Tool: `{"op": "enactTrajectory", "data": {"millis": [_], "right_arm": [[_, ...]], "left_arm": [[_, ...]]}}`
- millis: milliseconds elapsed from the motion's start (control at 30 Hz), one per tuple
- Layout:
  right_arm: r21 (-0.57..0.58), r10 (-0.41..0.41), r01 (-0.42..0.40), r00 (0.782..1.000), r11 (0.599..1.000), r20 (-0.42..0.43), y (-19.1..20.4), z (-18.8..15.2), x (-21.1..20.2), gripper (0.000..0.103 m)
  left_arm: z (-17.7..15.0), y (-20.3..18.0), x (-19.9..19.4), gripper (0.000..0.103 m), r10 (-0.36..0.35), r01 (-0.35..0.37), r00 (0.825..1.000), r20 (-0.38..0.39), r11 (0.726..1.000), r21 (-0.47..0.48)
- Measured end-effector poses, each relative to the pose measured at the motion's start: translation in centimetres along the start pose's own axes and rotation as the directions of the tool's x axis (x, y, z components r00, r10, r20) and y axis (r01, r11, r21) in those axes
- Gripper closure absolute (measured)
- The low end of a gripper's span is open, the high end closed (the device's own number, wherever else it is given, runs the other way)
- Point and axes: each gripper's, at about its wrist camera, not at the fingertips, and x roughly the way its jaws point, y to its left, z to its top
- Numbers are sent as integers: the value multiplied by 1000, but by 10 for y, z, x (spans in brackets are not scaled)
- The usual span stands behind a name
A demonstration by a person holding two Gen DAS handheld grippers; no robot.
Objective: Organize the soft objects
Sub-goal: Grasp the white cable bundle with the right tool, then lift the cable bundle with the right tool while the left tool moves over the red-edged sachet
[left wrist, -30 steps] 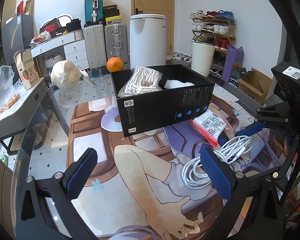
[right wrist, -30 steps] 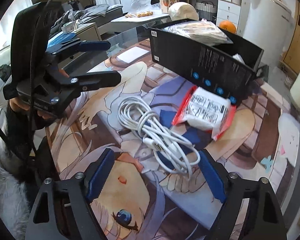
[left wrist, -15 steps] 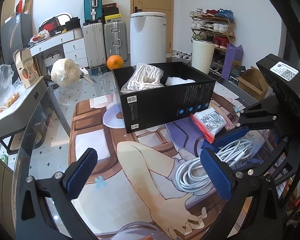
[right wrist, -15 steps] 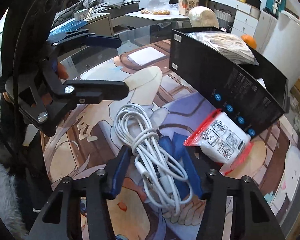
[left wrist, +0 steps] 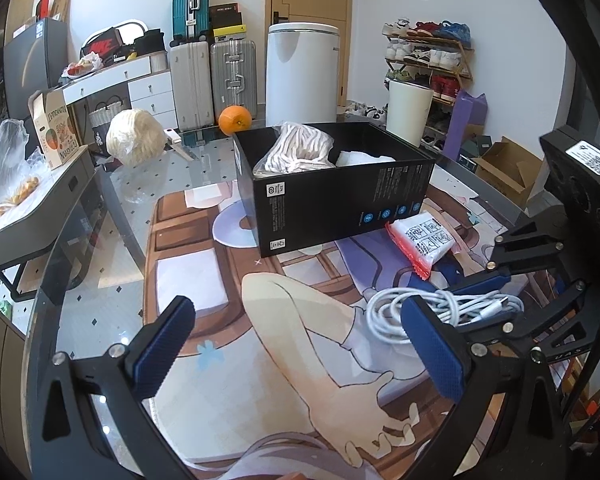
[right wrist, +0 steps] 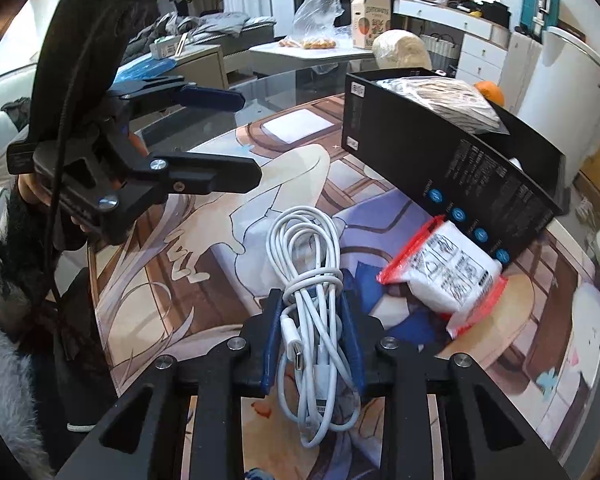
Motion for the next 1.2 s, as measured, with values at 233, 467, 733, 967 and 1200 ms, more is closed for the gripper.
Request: {"op": "enactTrajectory", "data": {"millis": [233, 467, 733, 967, 1200], "right_arm": [[76, -22, 17, 998, 997, 66, -5, -9, -18, 75], [158, -88, 65, 986, 985, 141, -13, -21, -48, 75], [307, -254, 193, 952, 932, 172, -34, -40, -79, 75], [396, -322, 226, 926, 890, 195, -50, -51, -96, 75], [431, -348, 238, 917, 870, 196, -58, -56, -100, 75]], "left_arm": [[2, 0, -3, 0, -18, 19, 1000, 7, 1000, -23], [8, -3, -5, 0, -35, 36, 999, 17, 998, -53], [16, -21, 4, 0, -12, 12, 1000, 19, 999, -33], [25, -49, 17, 0, 27, -28, 999, 25, 999, 27], [35, -73, 33, 0, 44, -45, 999, 17, 996, 79]]}}
